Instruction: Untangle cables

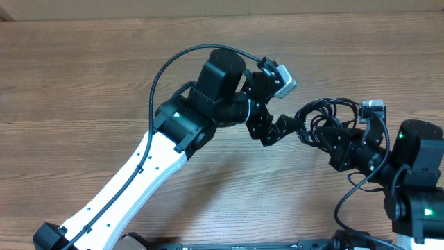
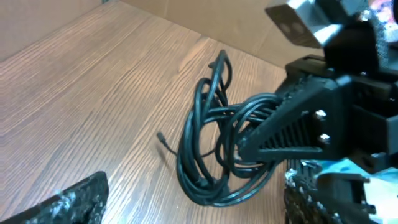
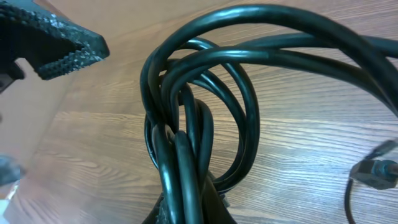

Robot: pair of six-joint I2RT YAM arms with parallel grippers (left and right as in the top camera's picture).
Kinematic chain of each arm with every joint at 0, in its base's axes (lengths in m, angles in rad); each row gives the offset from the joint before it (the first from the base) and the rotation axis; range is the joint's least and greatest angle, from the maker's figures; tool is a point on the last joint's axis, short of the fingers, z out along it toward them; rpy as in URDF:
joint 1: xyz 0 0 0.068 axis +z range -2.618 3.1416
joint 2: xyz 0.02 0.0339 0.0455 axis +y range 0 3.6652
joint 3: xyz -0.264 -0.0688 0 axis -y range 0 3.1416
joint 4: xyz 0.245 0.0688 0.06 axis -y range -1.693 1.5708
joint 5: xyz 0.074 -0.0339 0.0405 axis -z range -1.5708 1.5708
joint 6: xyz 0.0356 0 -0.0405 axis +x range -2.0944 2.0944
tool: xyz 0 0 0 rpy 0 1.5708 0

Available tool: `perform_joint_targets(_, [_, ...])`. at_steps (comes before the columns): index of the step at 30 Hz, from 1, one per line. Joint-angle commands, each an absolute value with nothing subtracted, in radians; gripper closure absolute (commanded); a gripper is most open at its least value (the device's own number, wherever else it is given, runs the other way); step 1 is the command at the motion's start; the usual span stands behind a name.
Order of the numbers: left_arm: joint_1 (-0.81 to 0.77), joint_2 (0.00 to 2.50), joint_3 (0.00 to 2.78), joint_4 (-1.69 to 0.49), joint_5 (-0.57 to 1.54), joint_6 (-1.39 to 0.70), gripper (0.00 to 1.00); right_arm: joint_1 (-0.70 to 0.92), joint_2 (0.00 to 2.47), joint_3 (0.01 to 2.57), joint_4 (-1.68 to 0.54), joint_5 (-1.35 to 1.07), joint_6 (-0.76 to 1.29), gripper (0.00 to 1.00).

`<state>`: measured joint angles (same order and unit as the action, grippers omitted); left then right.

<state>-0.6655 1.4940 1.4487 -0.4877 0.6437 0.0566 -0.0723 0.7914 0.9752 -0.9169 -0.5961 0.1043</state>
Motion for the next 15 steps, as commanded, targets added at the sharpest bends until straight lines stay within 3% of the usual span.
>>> perform_joint_targets(1, [-0.661,1.473,1.466,-0.498,0.629,0.128,0.19,-0.079,0.786,0.982,-0.906,-0.687,0.103,0.96])
perform_joint_targets(4, [-0.661,1.478,1.466,-0.498,0.67,0.155,0.26,-0.079,0.786,0.982,-0.906,-0.725,0.103,0.96])
perform_joint_targets(5, [-0.662,1.48,1.466,-0.498,0.686,0.157,0.44,-0.079,0.786,0.982,-0.906,-0.735,0.103,0.96])
perform_joint_targets(7, [-0.662,1.483,1.466,-0.497,0.704,0.157,0.58,-0.079,0.786,0.982,-0.906,-0.736,0.103,0.96])
perform_joint_targets(15, [-0.662,1.503,1.466,-0.496,0.709,0.157,0.61,-0.079,0.786,0.982,-0.899,-0.788,0.103,0.96])
